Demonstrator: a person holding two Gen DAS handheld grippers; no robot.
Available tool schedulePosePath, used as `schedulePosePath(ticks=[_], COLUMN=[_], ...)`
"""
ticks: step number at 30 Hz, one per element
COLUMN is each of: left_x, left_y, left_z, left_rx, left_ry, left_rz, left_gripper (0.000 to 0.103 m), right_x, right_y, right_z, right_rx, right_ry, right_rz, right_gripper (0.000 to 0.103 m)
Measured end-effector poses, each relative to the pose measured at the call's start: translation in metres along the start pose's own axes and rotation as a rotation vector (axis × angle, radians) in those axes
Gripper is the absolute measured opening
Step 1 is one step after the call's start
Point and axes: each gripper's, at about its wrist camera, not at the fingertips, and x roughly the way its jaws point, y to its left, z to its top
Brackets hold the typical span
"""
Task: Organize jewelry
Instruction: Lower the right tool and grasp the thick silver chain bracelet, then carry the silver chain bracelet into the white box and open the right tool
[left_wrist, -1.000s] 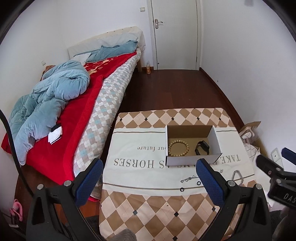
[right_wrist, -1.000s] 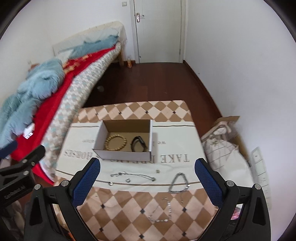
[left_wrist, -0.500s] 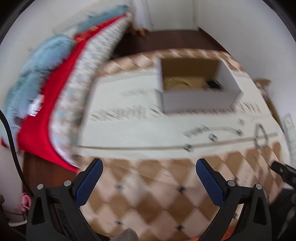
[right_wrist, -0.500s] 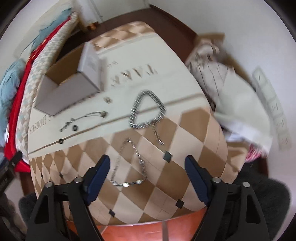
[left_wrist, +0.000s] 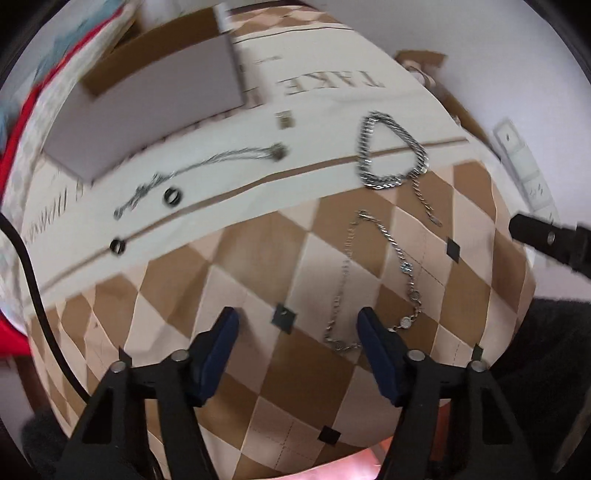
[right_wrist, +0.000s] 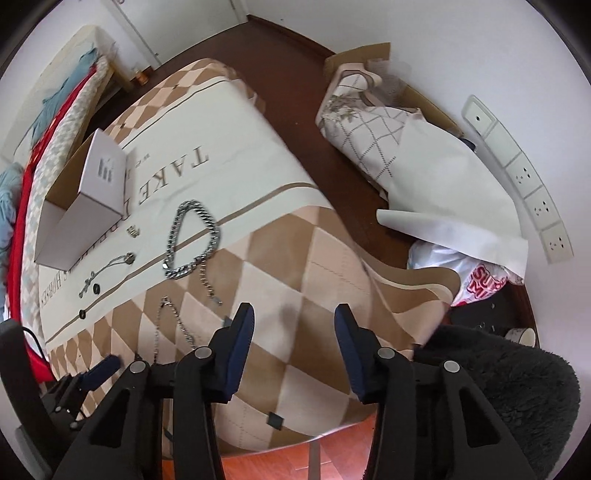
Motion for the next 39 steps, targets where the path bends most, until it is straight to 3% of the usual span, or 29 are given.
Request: schedulePosePath(ticks=[2, 7, 15, 21, 28, 31, 32, 35, 39], left_x=[-0.006, -0.008, -0.014, -0.044, -0.063, -0.065, -0.067, -0.071, -0.080], left_y=[-0.010, -0.004, 0.087, 0.129, 0.136, 0.142, 0.144, 0.147, 0.154], left_z=[-0.001, -0.005, -0.012, -0.014, 0.004, 0.008, 0.009, 0.009, 0.007], left_rx=[0.047, 0.071, -0.074, -0.146, -0.184, -0.191, -0.195, -0.202, -0.224], left_ry=[-0.025, -0.025, -0.016, -0.068, -0.120, -0.131, -0.133, -0.143, -0.165], left_rz=[-0.005, 0.009, 0.065, 0.074, 0.056, 0.051, 0.046, 0.038, 0.023], left_gripper=[0.004, 0.000, 0.000, 0.000, 0.000, 0.000, 0.000, 0.000, 0.000], right_x=[0.000, -0.003, -0.006, 0.012, 0.043, 0.054, 0.054, 0.052, 0.048], right_y=[-0.004, -0.007, 0.002, 0.026, 0.067, 0.084, 0.089, 0.096, 0.096], right_z=[0.000, 0.000, 0.001, 0.012, 0.035, 0.033, 0.031, 0.026, 0.022], right_rx=[0.010, 0.018, 0.000, -0.053, -0.125, -0.199, -0.214, -0.236, -0.239], right_ry=[-0.002, -0.013, -0.026, -0.016, -0.028, -0.044, -0.061, -0.071, -0.048], right_rz=[0.001, 0.005, 0.043, 0.111, 0.041, -0.045, -0.051, -0.040, 0.036], right_gripper=[0.048, 0.048, 0.048, 0.048, 0.048, 0.047, 0.044, 0.009, 0.009])
